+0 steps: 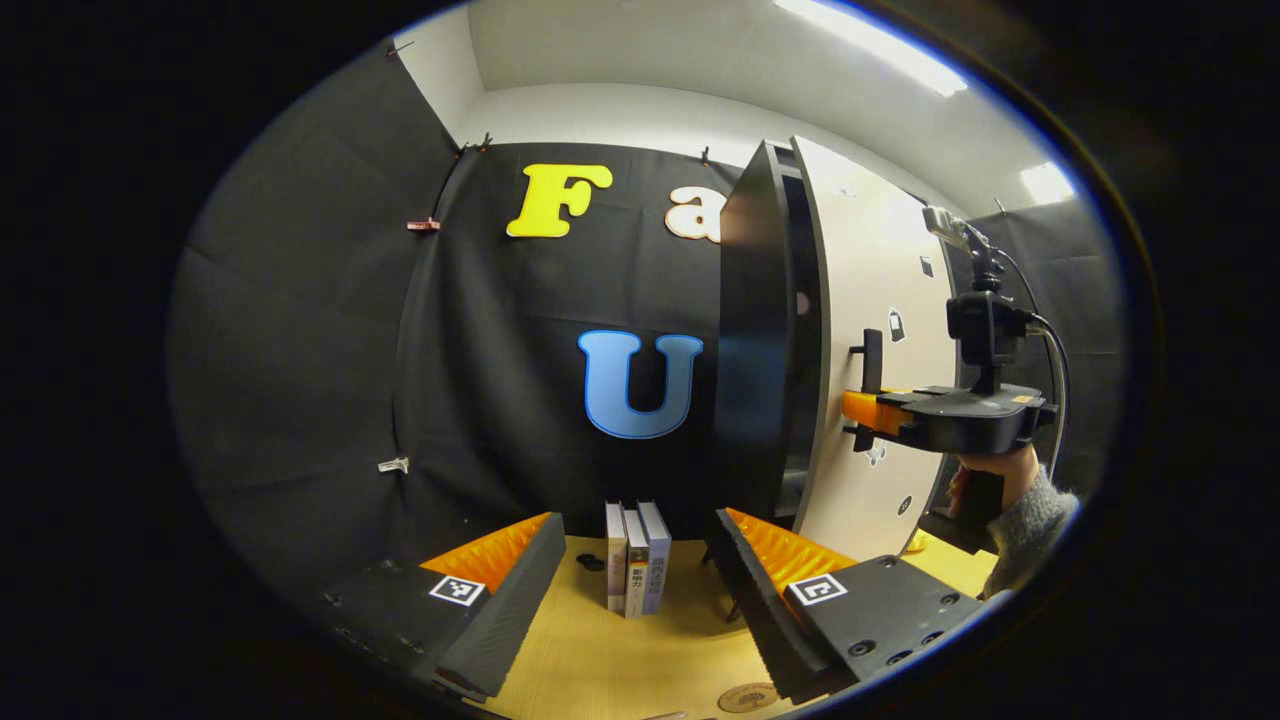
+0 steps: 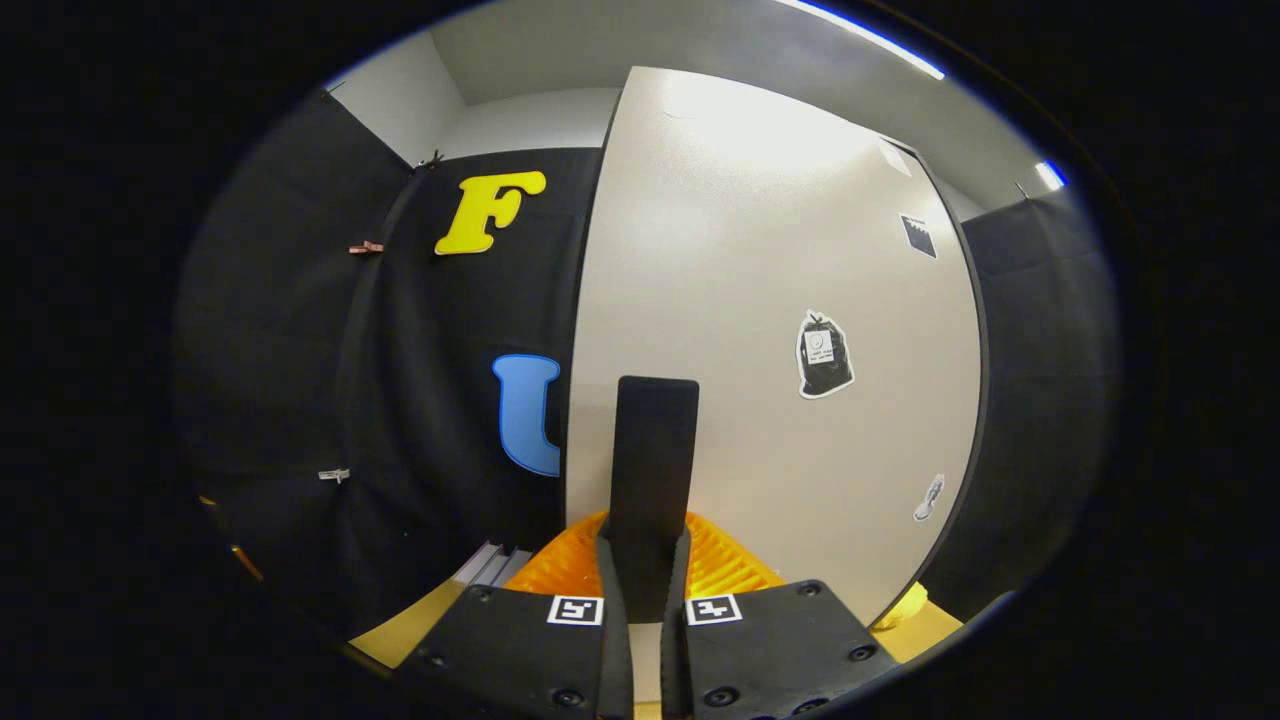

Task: Open the cabinet door with the right hand, grasp the bottle in the cabinet with the left hand and place it on the coaster, then close the cabinet door with the right hand.

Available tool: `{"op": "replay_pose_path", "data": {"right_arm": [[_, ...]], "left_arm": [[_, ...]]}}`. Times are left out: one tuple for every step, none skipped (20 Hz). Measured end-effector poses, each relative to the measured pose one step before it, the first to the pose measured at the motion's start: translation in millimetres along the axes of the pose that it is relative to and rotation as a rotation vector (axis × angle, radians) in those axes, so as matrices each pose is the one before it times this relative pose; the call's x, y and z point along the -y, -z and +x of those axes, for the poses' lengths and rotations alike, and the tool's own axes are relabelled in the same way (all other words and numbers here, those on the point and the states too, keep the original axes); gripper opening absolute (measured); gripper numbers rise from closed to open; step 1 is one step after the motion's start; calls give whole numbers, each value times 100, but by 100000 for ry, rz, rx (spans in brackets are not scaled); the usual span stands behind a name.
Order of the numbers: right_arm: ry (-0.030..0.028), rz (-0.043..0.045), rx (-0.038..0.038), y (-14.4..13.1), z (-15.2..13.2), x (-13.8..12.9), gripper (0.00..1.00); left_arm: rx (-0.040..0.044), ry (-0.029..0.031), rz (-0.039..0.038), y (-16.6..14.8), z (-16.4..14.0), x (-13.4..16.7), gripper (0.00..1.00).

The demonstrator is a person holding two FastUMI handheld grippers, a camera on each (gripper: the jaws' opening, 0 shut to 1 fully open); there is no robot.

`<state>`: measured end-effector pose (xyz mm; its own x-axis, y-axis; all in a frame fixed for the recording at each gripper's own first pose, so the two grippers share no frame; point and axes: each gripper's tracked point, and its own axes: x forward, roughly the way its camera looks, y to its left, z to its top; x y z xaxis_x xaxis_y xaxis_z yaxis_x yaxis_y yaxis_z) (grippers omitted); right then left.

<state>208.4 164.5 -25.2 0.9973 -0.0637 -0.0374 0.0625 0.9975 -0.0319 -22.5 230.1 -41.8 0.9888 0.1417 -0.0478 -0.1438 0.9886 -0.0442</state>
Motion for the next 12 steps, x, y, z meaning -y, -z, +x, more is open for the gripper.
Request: {"op": "replay_pose_path", "data": {"right_arm": [[-660,179,-573,14,-484,133,15],[-428,390,-514,-53,-616,144,15],[-342,90,-217,-115,-813,258,15],[-415,-145,-103,-155,-778,199,15],[-428,149,-142,-60,-737,263,15],[-133,149,-46,-96,-741,261,15],[246,-66,58,-69,-844,424,15],[311,9,-28,-55,-616,328,15],[88,125,-75,-54,-581,319,15],[81,131,-188,8,-530,244,15],[247,-5,-93,25,-541,358,15],[400,-87,-161,-51,-447,328,15]], "left_arm": [[-114,656,184,-21,-277,426,94],[42,608,278,129,-626,591,95],[71,593,337,365,-978,657,94],[69,698,364,45,-509,566,94],[-27,846,202,231,-674,734,94],[-56,871,46,42,-349,625,95],[-145,1239,-82,89,-43,427,95],[-161,1386,-173,-14,-23,526,94],[-289,1171,-184,30,-22,475,94],[-210,1237,-145,18,32,504,94],[-123,1187,-151,-41,32,495,94],[-60,1271,-164,-24,21,480,94]]}}
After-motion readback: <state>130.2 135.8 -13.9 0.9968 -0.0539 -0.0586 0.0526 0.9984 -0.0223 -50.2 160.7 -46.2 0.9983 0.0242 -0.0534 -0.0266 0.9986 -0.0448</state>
